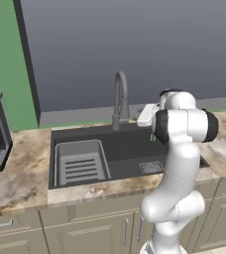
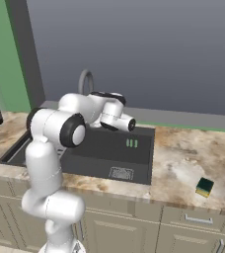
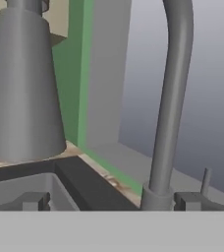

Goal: Soak the sponge with water for a few seconds and then drop it inside the sink.

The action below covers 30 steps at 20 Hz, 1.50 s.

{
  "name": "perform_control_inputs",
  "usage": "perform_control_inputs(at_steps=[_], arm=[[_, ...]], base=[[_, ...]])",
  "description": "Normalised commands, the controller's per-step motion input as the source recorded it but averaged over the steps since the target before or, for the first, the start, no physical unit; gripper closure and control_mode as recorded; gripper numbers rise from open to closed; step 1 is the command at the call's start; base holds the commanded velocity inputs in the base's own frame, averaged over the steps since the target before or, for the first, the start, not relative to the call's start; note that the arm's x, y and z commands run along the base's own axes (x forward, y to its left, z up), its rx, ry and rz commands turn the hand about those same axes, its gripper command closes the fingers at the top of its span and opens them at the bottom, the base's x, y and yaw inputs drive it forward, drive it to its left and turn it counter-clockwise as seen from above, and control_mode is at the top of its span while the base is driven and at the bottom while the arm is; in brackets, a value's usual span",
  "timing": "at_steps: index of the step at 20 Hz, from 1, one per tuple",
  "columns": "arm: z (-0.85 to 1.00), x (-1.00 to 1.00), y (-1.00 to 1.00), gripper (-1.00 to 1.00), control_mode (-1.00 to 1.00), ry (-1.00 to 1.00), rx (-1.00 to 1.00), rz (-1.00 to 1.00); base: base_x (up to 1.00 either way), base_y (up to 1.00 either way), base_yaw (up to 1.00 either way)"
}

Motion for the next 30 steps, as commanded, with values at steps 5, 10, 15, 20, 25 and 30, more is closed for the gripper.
perform_control_inputs(at_steps=[5, 10, 15, 20, 25, 30], arm=[[-0.09, 0.23, 0.01, -1.0, -1.0, 0.0, 0.0, 0.0], [-0.12, 0.16, 0.06, -1.0, -1.0, 0.0, 0.0, 0.0], [-0.14, 0.24, 0.08, -1.0, -1.0, 0.0, 0.0, 0.0], [-0.16, 0.26, 0.09, -1.0, -1.0, 0.0, 0.0, 0.0], [-0.16, 0.29, 0.01, -1.0, -1.0, 0.0, 0.0, 0.0], [-0.26, 0.23, 0.0, -1.0, -1.0, -0.01, 0.0, 0.0]], base=[[0.0, 0.0, 0.0], [0.0, 0.0, 0.0], [0.0, 0.0, 0.0], [0.0, 0.0, 0.0], [0.0, 0.0, 0.0], [0.0, 0.0, 0.0]])
